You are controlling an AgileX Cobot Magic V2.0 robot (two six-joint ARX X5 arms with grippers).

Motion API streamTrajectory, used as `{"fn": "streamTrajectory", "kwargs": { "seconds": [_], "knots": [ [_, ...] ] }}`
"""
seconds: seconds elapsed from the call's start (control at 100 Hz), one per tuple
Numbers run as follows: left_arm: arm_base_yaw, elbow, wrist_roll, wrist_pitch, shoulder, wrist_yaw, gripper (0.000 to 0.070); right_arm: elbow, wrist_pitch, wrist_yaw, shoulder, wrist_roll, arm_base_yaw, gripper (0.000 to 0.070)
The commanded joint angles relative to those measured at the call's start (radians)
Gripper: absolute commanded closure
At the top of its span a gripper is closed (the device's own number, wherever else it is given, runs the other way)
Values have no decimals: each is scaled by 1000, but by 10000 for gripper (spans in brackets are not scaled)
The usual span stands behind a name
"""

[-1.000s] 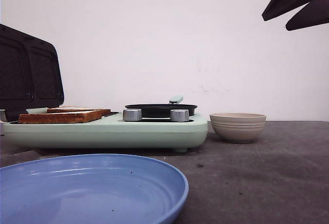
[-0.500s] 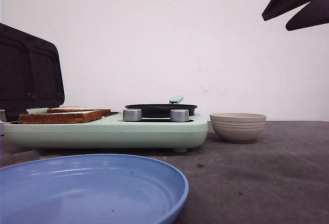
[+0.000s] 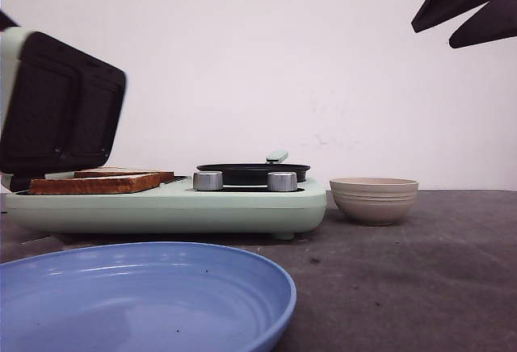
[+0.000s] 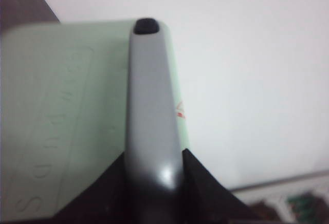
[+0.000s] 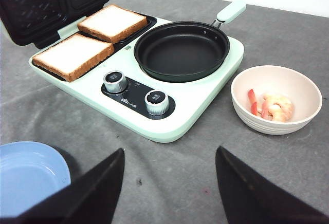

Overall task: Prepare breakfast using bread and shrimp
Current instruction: 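Grasp the sandwich maker lid handle with the left gripper, then swing the lid down over the bread with the left gripper, release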

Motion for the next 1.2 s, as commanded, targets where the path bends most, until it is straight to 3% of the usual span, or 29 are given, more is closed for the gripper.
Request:
{"fn": "streamTrajectory", "kwargs": {
  "seconds": [0.0,0.35,0.78,0.89,1.09,1.19],
  "knots": [
    [-27,-12,149,-97,44,-47,696,6,11,-1,3,12,3,362],
    [-249,-7,375,-247,44,-241,696,6,11,-1,3,12,3,362],
    [-452,-7,684,-467,45,-571,696,6,10,-1,3,15,4,362],
    [-467,-7,732,-499,52,-599,696,6,10,-3,3,20,4,362],
    [-471,-7,747,-512,94,-601,694,6,10,-4,3,31,5,362],
    [-471,-7,752,-506,107,-601,606,6,10,-5,3,38,5,362]
  ]
}}
